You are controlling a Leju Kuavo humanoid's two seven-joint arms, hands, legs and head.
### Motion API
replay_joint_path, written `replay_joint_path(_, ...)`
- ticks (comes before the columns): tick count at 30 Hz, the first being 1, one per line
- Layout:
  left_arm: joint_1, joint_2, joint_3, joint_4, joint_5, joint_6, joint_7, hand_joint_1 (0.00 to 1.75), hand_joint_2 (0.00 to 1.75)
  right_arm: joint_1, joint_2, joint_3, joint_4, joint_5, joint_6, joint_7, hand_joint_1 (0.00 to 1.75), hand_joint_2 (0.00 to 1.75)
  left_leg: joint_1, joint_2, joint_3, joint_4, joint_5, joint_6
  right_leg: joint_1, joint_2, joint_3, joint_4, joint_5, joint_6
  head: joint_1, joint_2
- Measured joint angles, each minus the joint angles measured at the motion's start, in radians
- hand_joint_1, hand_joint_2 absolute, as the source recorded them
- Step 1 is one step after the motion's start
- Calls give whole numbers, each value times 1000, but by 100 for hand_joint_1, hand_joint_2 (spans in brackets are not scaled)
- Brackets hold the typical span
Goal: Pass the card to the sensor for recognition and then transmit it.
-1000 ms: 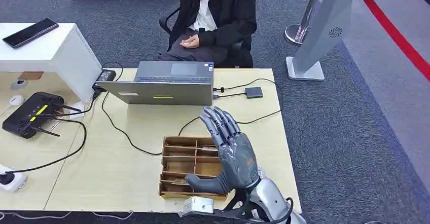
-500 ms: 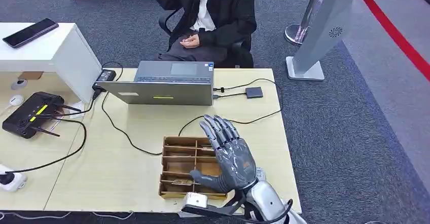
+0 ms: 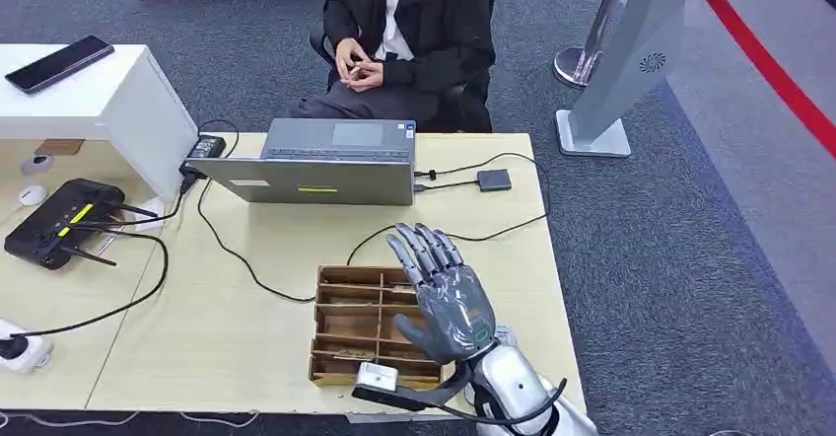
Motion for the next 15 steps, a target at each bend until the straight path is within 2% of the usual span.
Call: replay_joint_path(15, -3, 0, 0, 0, -28, -8, 12, 0, 0, -13, 0, 2, 39, 11, 24, 13, 0, 175, 0, 0, 0, 0, 0, 0, 0, 0, 0, 0, 0, 0, 0, 0)
